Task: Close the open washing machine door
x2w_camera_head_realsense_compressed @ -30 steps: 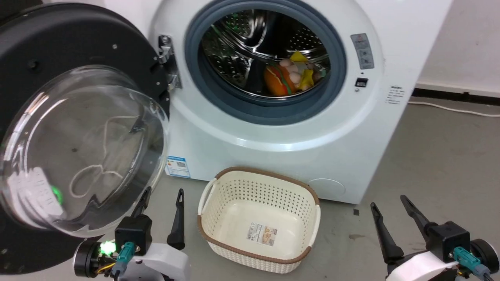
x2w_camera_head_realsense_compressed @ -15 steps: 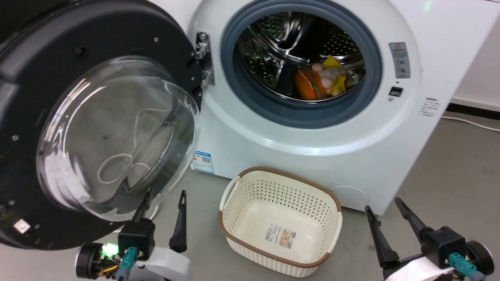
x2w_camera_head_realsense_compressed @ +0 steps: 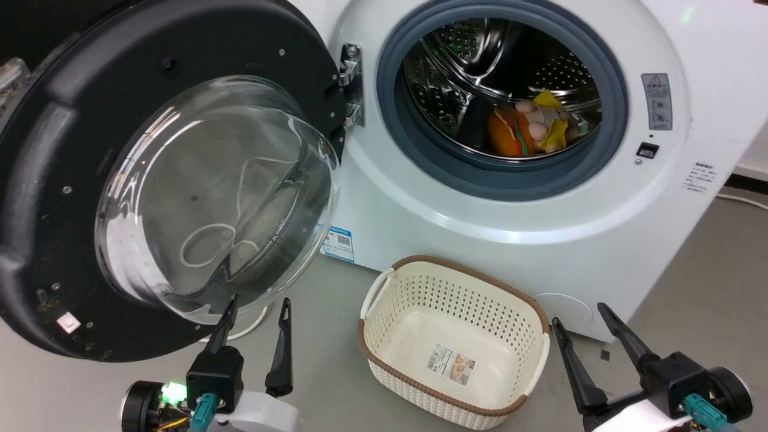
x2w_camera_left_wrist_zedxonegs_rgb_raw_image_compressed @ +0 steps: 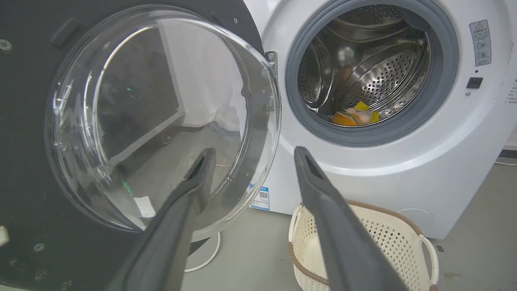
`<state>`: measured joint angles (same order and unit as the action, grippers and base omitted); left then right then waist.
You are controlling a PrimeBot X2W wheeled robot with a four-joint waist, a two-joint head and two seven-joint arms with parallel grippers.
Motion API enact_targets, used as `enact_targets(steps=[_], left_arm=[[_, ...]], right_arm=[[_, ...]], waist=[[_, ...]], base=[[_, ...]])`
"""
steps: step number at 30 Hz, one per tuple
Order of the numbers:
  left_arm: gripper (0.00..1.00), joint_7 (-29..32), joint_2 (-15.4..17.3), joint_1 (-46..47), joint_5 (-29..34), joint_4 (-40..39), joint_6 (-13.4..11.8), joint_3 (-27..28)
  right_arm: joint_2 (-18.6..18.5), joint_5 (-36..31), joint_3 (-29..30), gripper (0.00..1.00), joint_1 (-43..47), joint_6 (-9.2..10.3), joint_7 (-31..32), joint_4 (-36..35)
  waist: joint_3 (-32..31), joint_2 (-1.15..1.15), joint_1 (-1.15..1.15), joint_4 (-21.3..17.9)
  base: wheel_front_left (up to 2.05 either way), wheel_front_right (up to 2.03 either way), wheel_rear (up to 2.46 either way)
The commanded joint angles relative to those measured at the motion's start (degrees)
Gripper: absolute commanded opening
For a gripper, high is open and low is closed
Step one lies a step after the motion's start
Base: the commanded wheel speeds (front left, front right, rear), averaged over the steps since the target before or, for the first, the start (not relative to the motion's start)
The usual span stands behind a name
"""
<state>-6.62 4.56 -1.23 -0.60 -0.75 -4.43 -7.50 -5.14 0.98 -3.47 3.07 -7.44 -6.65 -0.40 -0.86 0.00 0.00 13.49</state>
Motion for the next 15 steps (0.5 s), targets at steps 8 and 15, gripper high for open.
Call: enact_targets(steps=[8,15], left_arm=[[1.0,-1.6,0.5,-0.6,-1.0,0.4,-0.6,-1.3],[1.0,-2.4,0.5,-0.8,-1.6,1.3,-1.3,-1.7]], right_arm=[[0.0,0.1,-0.1,1.0,2.0,-0.02,-1.6,-0.2],[0.1,0.0,-0.3,1.0,3.0,-0.03,-2.4,-0.7]], waist=[[-0.7,0.0,0.0,2.0],[-1.0,0.0,0.0,3.4]], base=[[0.0,0.0,0.0],[0.0,0.0,0.0]])
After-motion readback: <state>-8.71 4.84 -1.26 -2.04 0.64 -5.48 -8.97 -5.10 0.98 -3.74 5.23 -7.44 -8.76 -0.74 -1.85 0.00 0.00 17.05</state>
